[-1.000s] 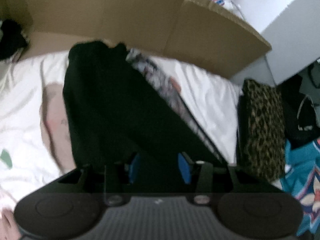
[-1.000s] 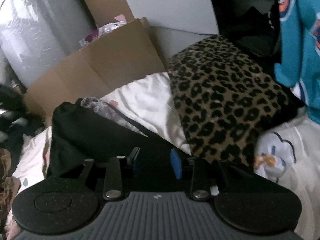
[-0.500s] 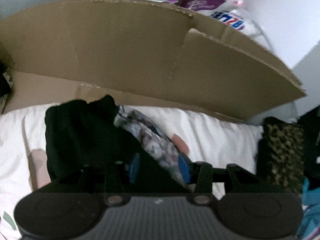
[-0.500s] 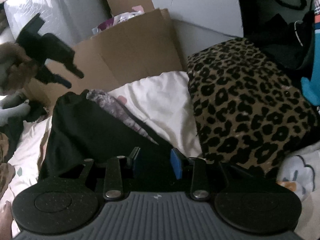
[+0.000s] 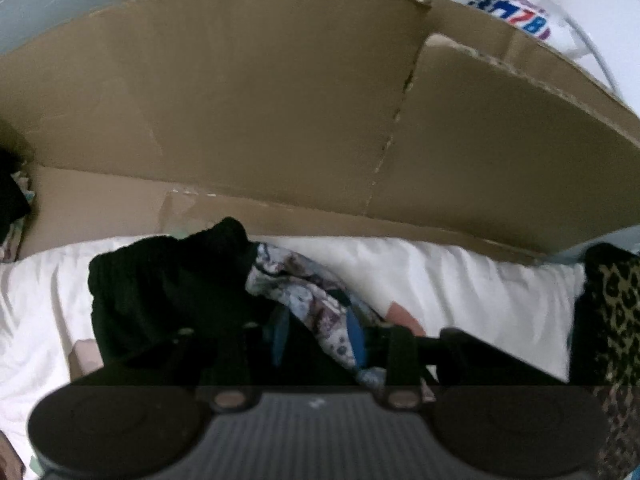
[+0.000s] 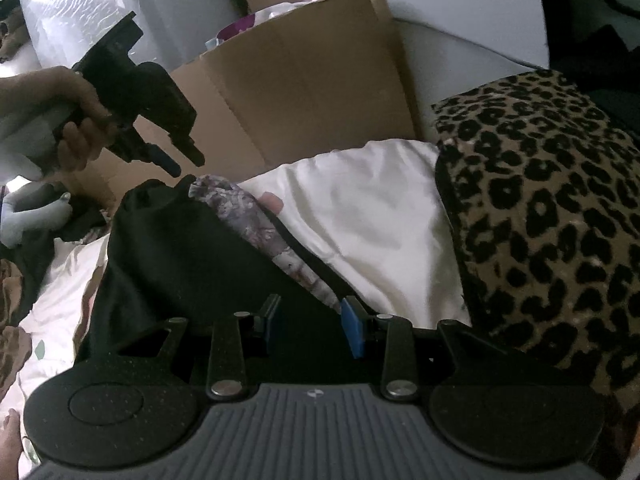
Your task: Fold clothes
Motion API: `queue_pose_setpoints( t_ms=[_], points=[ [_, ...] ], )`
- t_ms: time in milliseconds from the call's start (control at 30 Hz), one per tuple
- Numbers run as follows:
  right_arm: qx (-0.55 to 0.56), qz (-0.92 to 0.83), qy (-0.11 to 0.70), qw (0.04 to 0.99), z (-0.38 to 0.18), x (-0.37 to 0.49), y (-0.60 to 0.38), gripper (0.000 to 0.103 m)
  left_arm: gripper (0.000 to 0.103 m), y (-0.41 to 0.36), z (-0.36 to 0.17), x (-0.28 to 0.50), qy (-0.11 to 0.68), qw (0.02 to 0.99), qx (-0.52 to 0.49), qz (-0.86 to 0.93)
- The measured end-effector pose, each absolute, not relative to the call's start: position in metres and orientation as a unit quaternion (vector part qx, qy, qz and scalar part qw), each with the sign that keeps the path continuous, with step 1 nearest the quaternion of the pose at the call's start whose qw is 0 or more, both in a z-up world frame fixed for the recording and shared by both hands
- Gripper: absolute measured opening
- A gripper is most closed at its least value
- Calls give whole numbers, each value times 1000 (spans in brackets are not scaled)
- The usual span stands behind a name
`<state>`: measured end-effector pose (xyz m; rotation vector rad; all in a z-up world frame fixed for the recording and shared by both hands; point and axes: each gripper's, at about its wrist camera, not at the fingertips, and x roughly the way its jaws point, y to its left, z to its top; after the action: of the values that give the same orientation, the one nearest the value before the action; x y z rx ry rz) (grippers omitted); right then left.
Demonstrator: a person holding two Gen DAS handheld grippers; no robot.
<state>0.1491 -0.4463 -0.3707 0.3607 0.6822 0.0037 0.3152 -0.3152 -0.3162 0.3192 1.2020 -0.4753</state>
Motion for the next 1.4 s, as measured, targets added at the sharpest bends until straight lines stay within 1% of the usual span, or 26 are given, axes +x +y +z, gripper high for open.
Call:
queue_pose_setpoints(
  t_ms=[333, 433, 667, 1000, 1033, 1100, 1133, 1167, 1200, 1233, 1267, 1300, 1333, 1400],
  points=[
    [150, 23, 345, 926, -378, 169, -446, 40, 33, -302, -341, 337, 570, 787, 134, -192],
    [142, 32, 350, 925, -381, 178, -444, 40, 35, -295, -348, 340, 564, 796, 123, -179],
    [135, 47, 363, 921, -388, 199, -439, 40, 35, -278, -366, 347, 582, 790, 87, -172],
    [98, 65, 402, 908, -404, 213, -434, 39, 37, -261, -384, 355, 596, 783, 50, -170],
    [95, 67, 405, 907, -405, 213, -434, 39, 36, -260, -384, 355, 596, 783, 46, -171],
    [88, 72, 409, 906, -407, 212, -432, 38, 28, -258, -384, 356, 597, 783, 42, -168],
    [85, 73, 410, 905, -408, 212, -431, 37, 24, -257, -383, 356, 598, 783, 39, -167],
    [83, 74, 411, 905, -408, 212, -431, 36, 11, -256, -382, 356, 599, 782, 37, -169],
    [81, 76, 413, 904, -408, 211, -430, 24, 8, -254, -381, 356, 599, 781, 35, -171],
    [79, 79, 414, 903, -408, 211, -429, 21, 7, -253, -380, 357, 600, 780, 34, -173],
    [78, 81, 415, 903, -408, 210, -427, 16, 4, -252, -376, 356, 594, 783, 36, -179],
    [76, 82, 414, 903, -407, 209, -427, 7, 4, -251, -372, 356, 588, 786, 39, -186],
    [75, 84, 413, 904, -406, 208, -427, 2, 3, -252, -367, 355, 584, 787, 41, -195],
    [72, 86, 411, 904, -403, 206, -426, 0, 2, -252, -357, 352, 577, 788, 45, -211]
  ],
)
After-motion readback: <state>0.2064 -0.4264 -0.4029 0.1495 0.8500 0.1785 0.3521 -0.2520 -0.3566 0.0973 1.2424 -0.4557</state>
